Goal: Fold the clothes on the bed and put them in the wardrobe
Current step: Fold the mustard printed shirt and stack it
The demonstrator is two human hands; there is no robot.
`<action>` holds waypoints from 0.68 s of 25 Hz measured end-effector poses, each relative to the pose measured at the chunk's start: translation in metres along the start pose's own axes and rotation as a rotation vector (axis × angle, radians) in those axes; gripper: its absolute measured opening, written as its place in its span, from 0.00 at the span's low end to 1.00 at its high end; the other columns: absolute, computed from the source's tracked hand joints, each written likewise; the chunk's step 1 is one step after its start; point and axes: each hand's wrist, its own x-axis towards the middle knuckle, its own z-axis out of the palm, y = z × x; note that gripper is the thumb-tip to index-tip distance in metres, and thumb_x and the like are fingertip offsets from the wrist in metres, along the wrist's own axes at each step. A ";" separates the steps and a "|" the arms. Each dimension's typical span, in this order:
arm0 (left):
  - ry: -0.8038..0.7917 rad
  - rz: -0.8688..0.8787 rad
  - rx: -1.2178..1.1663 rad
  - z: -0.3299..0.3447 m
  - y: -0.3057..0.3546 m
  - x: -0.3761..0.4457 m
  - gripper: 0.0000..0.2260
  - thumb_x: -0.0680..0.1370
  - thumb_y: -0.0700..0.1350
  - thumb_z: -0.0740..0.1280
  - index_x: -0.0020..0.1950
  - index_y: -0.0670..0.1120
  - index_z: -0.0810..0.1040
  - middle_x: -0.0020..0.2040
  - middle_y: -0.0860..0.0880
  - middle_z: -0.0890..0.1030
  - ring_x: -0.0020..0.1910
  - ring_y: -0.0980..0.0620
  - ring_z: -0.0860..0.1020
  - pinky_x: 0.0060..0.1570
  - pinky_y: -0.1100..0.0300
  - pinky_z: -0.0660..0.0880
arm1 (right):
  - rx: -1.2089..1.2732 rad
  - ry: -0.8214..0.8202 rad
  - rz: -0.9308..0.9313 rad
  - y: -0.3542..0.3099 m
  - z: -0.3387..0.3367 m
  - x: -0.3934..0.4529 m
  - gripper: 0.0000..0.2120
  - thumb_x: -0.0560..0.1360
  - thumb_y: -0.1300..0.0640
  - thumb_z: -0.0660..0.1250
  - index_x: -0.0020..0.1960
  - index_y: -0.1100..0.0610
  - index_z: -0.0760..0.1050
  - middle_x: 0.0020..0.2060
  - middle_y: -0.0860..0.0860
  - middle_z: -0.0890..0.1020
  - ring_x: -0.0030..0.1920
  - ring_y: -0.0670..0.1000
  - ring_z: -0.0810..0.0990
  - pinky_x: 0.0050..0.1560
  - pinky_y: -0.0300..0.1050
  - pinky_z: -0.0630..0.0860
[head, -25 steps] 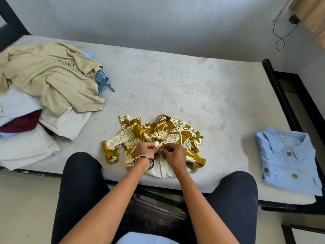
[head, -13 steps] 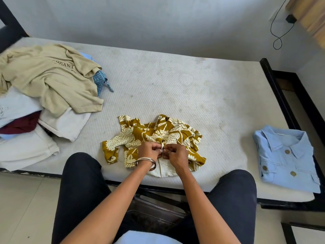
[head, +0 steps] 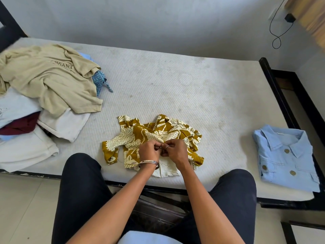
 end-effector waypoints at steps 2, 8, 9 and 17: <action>0.054 -0.034 -0.024 0.001 0.002 -0.002 0.05 0.69 0.39 0.77 0.44 0.43 0.86 0.41 0.47 0.86 0.40 0.49 0.83 0.44 0.60 0.78 | -0.110 0.040 -0.069 0.000 0.002 -0.001 0.02 0.75 0.69 0.69 0.46 0.66 0.81 0.35 0.58 0.83 0.34 0.55 0.85 0.38 0.49 0.84; -0.153 -0.512 -0.499 -0.015 0.009 0.014 0.03 0.71 0.35 0.73 0.44 0.38 0.84 0.38 0.42 0.84 0.33 0.49 0.80 0.30 0.62 0.78 | -0.098 0.002 -0.137 0.007 -0.004 -0.003 0.05 0.75 0.69 0.69 0.47 0.61 0.78 0.35 0.54 0.82 0.33 0.53 0.81 0.37 0.46 0.80; -0.202 -0.526 -0.565 -0.020 0.009 0.015 0.04 0.73 0.34 0.70 0.47 0.36 0.83 0.36 0.42 0.83 0.30 0.49 0.79 0.28 0.62 0.77 | -0.040 -0.051 -0.113 0.008 -0.007 -0.002 0.05 0.75 0.68 0.70 0.49 0.61 0.78 0.35 0.54 0.82 0.34 0.52 0.81 0.38 0.48 0.81; -0.156 -0.225 -0.338 -0.015 -0.013 0.023 0.08 0.77 0.36 0.65 0.50 0.48 0.79 0.47 0.47 0.83 0.47 0.49 0.81 0.48 0.59 0.77 | -0.121 0.003 -0.016 -0.017 -0.004 0.025 0.11 0.71 0.72 0.63 0.35 0.60 0.78 0.31 0.56 0.81 0.32 0.54 0.78 0.37 0.51 0.79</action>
